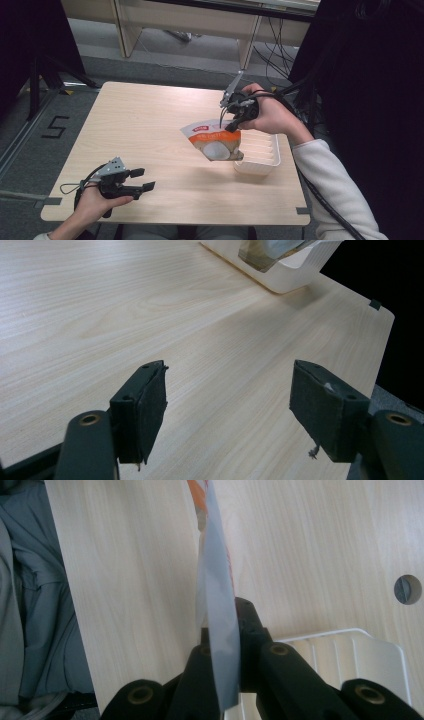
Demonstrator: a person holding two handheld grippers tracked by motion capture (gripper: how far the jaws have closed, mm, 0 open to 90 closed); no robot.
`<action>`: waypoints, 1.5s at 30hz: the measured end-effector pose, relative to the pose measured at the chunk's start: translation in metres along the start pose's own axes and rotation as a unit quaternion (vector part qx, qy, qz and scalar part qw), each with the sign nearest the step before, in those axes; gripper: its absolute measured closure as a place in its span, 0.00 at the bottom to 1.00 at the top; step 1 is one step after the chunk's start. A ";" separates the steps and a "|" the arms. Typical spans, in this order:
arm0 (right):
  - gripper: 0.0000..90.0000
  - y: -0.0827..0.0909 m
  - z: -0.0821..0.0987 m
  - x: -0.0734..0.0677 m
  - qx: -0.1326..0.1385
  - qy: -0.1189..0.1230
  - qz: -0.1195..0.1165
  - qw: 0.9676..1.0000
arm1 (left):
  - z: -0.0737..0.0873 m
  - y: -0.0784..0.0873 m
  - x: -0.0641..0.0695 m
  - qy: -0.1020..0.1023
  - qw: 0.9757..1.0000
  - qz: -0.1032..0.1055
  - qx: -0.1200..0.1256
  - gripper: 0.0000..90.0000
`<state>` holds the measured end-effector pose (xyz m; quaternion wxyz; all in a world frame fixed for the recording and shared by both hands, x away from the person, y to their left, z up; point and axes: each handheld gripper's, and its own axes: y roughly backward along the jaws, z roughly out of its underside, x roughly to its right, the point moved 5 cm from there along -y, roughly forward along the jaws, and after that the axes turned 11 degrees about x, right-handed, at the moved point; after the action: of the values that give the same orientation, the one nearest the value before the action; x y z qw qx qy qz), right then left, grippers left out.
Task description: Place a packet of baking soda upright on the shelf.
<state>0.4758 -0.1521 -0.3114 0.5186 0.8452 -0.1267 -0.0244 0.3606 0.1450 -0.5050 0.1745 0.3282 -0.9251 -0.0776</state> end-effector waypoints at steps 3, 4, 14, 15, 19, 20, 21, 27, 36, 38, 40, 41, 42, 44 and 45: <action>1.00 0.004 0.002 0.003 0.000 -0.007 0.006 1.000 | 0.000 0.000 0.000 0.003 1.000 0.000 0.003 0.34; 1.00 0.005 0.003 0.003 0.002 -0.010 0.006 1.000 | 0.000 0.000 0.000 0.001 1.000 -0.001 0.001 0.34; 1.00 0.017 0.008 0.012 0.004 -0.013 0.015 1.000 | 0.001 -0.001 0.000 0.006 1.000 0.000 0.001 0.34; 1.00 0.018 0.009 0.013 0.004 -0.012 0.013 1.000 | 0.001 -0.001 0.000 0.007 1.000 -0.001 0.000 0.34; 1.00 0.021 0.011 0.016 0.003 -0.012 0.015 1.000 | 0.001 -0.001 0.000 0.004 1.000 0.000 0.001 0.34; 1.00 0.023 0.013 0.017 0.003 -0.016 0.016 1.000 | 0.001 -0.001 0.000 0.005 1.000 0.001 0.001 0.34; 1.00 0.024 0.014 0.018 0.002 -0.013 0.018 1.000 | 0.001 -0.001 0.000 0.005 1.000 0.001 0.001 0.34; 1.00 0.028 0.018 0.022 -0.001 -0.018 0.023 1.000 | 0.001 -0.002 0.001 0.010 1.000 -0.001 0.000 0.34; 1.00 0.034 0.025 0.028 -0.003 -0.017 0.027 0.999 | 0.001 -0.002 0.001 0.013 1.000 -0.002 0.000 0.34; 1.00 0.037 0.028 0.030 -0.007 -0.024 0.031 0.999 | 0.001 -0.002 0.001 0.013 1.000 -0.002 0.001 0.34; 1.00 0.037 0.030 0.032 -0.005 -0.021 0.037 0.999 | 0.001 -0.002 0.001 0.013 1.000 -0.003 0.001 0.34; 1.00 0.038 0.031 0.032 -0.008 -0.023 0.027 0.999 | 0.001 -0.002 0.001 0.013 1.000 -0.003 0.002 0.34; 1.00 0.038 0.032 0.033 -0.009 -0.026 0.031 0.999 | 0.001 -0.002 0.001 0.013 1.000 -0.003 0.002 0.34; 1.00 0.039 0.033 0.034 -0.006 -0.025 0.038 0.999 | 0.001 -0.002 0.001 0.012 1.000 -0.002 0.002 0.34; 1.00 0.040 0.035 0.035 -0.009 -0.028 0.030 0.999 | 0.001 -0.002 0.001 0.011 1.000 -0.002 0.002 0.34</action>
<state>0.4964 -0.2080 -0.2895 0.5227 0.8354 -0.1664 -0.0338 0.3610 0.1431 -0.5061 0.1841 0.3309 -0.9227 -0.0726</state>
